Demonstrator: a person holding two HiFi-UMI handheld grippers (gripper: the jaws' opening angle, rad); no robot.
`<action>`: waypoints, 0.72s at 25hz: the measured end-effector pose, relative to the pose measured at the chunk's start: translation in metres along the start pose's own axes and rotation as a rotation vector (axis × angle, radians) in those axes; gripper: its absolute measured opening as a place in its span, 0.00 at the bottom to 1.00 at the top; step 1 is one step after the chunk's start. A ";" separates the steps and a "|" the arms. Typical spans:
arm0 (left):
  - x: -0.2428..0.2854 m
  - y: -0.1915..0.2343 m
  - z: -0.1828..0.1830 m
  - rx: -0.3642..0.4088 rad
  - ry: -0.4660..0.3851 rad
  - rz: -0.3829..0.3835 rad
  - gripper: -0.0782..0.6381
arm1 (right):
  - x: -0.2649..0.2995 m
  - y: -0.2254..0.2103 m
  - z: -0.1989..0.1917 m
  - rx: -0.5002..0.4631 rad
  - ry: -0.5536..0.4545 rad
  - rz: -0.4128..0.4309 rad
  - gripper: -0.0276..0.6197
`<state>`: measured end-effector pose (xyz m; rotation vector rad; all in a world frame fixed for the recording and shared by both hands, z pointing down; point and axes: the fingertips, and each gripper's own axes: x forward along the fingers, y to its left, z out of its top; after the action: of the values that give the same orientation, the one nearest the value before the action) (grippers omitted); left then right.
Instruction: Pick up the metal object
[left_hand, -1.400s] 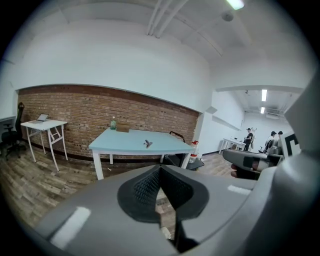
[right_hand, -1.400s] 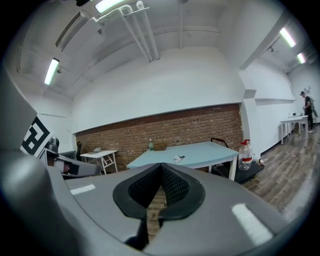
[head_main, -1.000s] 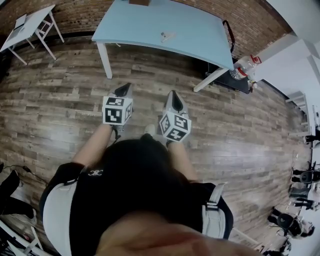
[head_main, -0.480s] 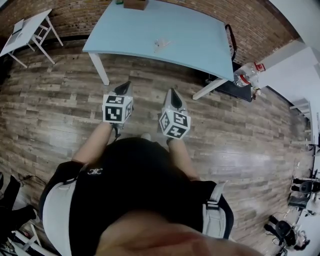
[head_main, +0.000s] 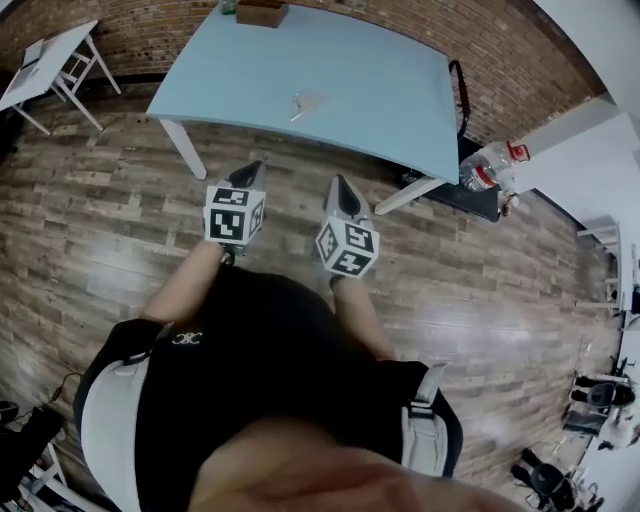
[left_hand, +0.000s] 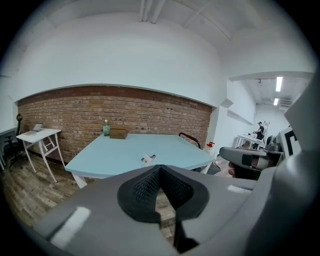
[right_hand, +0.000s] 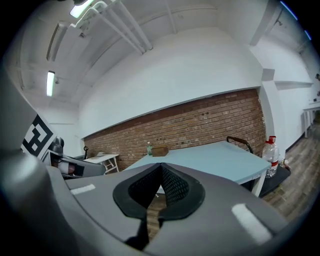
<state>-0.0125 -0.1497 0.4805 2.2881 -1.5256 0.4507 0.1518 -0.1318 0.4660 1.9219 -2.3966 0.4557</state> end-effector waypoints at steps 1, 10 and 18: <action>0.004 -0.001 0.002 0.003 0.001 0.000 0.11 | 0.003 -0.002 0.002 0.005 -0.005 0.008 0.06; 0.045 0.007 0.007 -0.020 0.014 0.005 0.11 | 0.038 -0.012 0.001 -0.016 0.023 0.039 0.06; 0.098 0.024 0.028 -0.007 0.013 -0.017 0.11 | 0.087 -0.023 0.013 -0.005 0.013 0.041 0.06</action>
<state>0.0034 -0.2508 0.5019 2.2870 -1.4978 0.4538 0.1552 -0.2223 0.4760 1.8647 -2.4314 0.4613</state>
